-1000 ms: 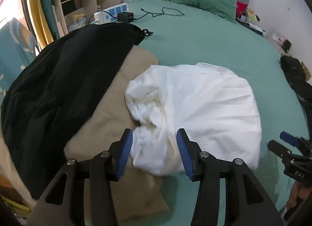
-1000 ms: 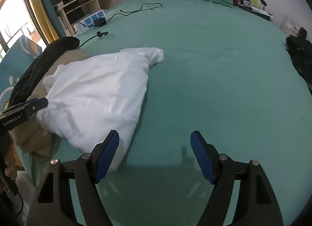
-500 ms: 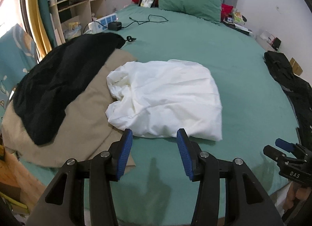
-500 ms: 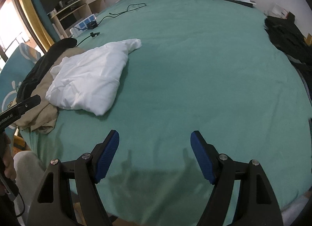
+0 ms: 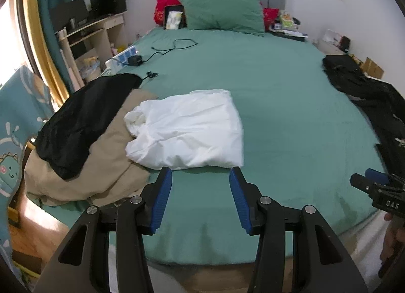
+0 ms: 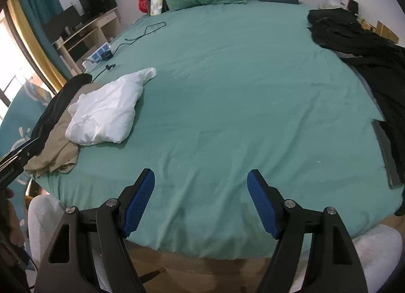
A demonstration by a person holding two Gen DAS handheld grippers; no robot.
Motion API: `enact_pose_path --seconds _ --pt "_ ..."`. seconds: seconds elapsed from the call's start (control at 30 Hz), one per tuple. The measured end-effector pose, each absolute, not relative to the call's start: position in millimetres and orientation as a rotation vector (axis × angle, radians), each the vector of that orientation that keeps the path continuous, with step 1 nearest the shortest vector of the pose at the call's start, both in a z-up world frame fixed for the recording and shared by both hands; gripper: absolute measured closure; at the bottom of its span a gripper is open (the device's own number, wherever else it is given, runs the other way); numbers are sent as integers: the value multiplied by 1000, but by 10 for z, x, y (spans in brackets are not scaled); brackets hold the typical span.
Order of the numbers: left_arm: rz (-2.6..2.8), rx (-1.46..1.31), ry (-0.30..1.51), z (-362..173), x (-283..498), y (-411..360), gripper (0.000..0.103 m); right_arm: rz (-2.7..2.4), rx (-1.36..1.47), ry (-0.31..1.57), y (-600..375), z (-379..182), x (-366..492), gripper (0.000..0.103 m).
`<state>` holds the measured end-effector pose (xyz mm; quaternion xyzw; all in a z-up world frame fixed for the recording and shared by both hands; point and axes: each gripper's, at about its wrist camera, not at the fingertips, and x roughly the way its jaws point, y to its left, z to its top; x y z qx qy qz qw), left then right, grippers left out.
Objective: Fold large clothes
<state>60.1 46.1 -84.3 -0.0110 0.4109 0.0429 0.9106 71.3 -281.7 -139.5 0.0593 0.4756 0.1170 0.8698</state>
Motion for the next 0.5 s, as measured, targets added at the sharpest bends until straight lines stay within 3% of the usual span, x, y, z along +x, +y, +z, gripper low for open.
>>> enact_pose_path --seconds 0.4,0.5 --pt "5 -6 710 -293 375 96 52 200 120 866 -3204 -840 461 28" --pt "-1 -8 651 -112 303 48 38 187 112 825 -3275 -661 408 28"
